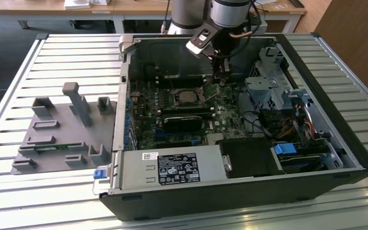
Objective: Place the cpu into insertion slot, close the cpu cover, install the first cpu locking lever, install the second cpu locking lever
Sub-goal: 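Close the cpu cover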
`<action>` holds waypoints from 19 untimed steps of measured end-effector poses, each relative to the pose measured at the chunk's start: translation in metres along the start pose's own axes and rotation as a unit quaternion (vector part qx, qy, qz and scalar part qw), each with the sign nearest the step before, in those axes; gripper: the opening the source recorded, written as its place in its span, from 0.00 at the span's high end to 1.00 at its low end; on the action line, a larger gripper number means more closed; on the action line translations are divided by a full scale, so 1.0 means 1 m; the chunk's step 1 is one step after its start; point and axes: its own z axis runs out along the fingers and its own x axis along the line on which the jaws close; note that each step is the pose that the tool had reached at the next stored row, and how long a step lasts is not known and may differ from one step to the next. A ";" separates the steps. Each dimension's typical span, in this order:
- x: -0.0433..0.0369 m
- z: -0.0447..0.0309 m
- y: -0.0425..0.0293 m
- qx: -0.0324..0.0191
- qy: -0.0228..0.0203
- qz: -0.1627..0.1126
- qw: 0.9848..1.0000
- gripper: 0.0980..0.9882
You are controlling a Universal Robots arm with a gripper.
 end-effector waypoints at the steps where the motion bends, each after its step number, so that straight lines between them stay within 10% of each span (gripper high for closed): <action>1: 0.0001 0.0001 0.0010 0.000 0.000 0.000 1.000 0.99; 19: 0.0012 0.0024 0.0257 0.009 -0.002 -0.004 1.000 0.99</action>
